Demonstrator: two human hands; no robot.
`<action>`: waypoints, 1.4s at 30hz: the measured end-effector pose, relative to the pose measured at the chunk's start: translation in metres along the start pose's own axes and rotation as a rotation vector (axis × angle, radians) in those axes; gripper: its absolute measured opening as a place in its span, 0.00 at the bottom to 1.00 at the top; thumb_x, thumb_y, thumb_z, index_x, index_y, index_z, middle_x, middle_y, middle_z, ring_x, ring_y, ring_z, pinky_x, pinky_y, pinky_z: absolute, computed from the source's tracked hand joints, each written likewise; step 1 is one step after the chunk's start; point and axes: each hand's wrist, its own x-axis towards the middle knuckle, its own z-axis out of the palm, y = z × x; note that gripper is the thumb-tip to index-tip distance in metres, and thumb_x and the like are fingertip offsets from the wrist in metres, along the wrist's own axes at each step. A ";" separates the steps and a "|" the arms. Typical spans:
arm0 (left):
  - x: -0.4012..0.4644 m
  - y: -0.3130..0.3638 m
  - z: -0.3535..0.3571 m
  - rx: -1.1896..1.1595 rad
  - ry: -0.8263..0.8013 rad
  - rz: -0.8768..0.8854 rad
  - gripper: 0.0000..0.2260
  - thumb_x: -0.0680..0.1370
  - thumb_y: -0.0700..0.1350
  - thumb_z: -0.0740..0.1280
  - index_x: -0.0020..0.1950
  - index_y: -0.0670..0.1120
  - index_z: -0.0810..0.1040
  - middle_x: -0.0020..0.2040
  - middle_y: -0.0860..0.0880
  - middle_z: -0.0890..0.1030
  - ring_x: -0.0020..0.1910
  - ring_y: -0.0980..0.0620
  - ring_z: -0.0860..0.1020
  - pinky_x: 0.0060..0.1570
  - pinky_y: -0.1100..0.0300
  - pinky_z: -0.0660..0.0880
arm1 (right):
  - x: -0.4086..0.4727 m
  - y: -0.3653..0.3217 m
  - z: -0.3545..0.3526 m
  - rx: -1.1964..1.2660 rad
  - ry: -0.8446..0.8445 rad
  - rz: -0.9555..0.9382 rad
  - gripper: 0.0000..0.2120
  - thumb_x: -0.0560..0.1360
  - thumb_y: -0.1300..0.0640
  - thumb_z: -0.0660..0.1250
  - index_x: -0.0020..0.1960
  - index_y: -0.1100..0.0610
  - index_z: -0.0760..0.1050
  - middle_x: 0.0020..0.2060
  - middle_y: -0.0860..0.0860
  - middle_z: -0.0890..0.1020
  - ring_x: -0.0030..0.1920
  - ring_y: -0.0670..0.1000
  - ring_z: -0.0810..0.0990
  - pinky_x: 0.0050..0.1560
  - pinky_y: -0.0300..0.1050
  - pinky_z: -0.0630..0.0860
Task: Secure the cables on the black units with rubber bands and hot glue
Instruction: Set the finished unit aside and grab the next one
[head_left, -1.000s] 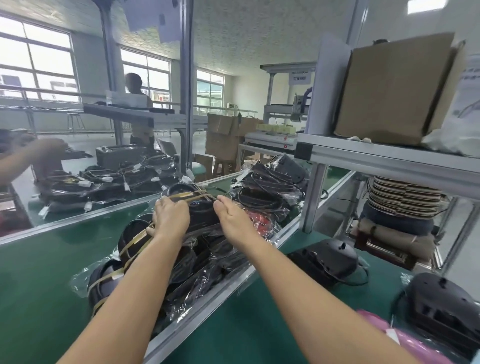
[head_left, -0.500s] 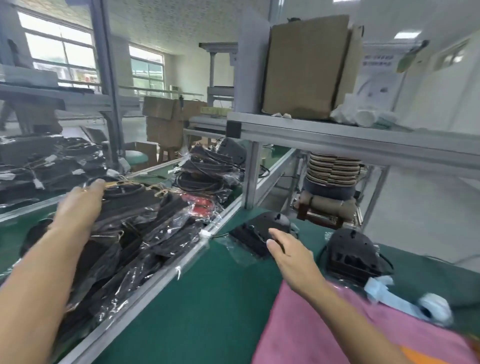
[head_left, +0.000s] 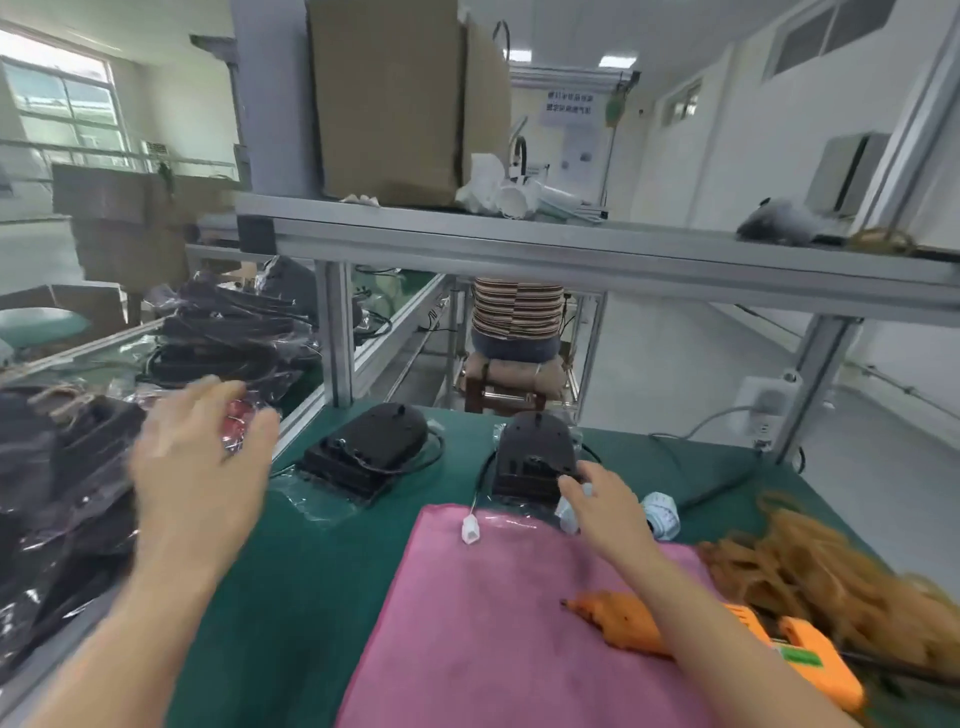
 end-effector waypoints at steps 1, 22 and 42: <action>-0.017 0.019 0.017 -0.058 -0.110 0.054 0.18 0.78 0.49 0.66 0.65 0.41 0.76 0.68 0.41 0.74 0.68 0.43 0.68 0.70 0.49 0.61 | 0.005 0.002 0.000 0.021 0.019 0.049 0.14 0.80 0.51 0.58 0.55 0.61 0.75 0.57 0.61 0.77 0.58 0.59 0.73 0.57 0.52 0.69; -0.044 0.053 0.248 0.319 -0.847 -0.118 0.03 0.76 0.35 0.61 0.45 0.43 0.68 0.54 0.43 0.77 0.50 0.43 0.77 0.40 0.57 0.68 | 0.100 0.016 0.017 0.096 -0.093 0.376 0.17 0.74 0.46 0.65 0.55 0.59 0.73 0.48 0.54 0.79 0.51 0.56 0.78 0.57 0.48 0.73; -0.035 0.090 0.185 -1.131 -0.652 -0.795 0.09 0.77 0.36 0.62 0.56 0.38 0.76 0.45 0.41 0.82 0.38 0.43 0.81 0.31 0.52 0.79 | 0.055 -0.011 -0.029 0.622 -0.042 0.218 0.18 0.65 0.53 0.72 0.48 0.65 0.77 0.39 0.56 0.75 0.38 0.52 0.72 0.39 0.46 0.67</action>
